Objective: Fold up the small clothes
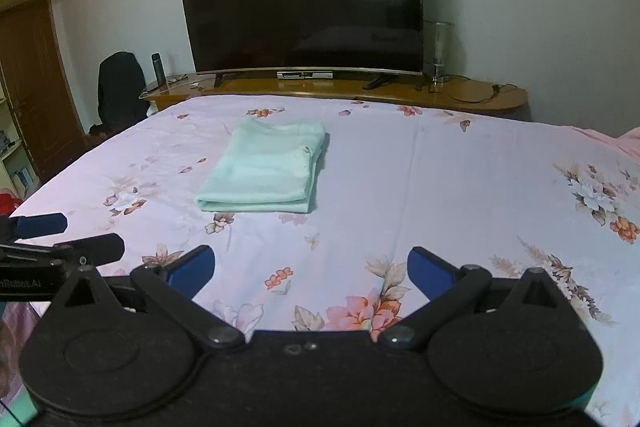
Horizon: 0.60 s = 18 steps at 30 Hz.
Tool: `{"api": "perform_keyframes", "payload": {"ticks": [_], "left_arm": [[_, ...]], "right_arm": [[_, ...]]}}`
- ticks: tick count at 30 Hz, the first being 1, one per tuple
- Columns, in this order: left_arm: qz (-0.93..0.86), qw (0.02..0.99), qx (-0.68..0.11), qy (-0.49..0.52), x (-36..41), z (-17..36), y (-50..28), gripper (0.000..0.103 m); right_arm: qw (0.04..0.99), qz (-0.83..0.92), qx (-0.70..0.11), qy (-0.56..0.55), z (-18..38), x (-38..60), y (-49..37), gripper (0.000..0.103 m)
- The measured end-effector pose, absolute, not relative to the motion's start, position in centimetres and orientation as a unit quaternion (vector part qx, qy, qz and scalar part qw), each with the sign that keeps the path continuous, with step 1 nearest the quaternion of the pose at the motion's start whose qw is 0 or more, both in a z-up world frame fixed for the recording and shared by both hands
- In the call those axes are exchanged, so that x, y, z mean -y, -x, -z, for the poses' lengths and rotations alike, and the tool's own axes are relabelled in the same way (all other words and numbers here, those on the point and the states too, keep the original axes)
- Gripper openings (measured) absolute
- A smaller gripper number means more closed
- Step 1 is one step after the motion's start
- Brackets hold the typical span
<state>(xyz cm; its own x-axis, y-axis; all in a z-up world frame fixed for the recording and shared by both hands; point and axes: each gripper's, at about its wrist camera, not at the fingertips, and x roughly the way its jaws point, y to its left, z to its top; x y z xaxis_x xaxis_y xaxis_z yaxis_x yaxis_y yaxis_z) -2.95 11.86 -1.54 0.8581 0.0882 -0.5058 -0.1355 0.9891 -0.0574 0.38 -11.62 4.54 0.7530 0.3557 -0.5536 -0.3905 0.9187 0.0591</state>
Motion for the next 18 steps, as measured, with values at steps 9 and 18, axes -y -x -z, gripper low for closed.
{"api": "perform_keyframes", "payload": {"ticks": [9, 18], "left_arm": [[-0.06, 0.966, -0.247, 0.041, -11.6, 0.6, 2.7, 0.103], [-0.055, 0.968, -0.243, 0.038, -11.5, 0.2, 2.3, 0.103]], "right_arm": [[0.942, -0.189, -0.275, 0.02, -5.0, 11.7, -0.2, 0.103], [0.942, -0.187, -0.278, 0.014, -5.2, 11.9, -0.2, 0.103]]}}
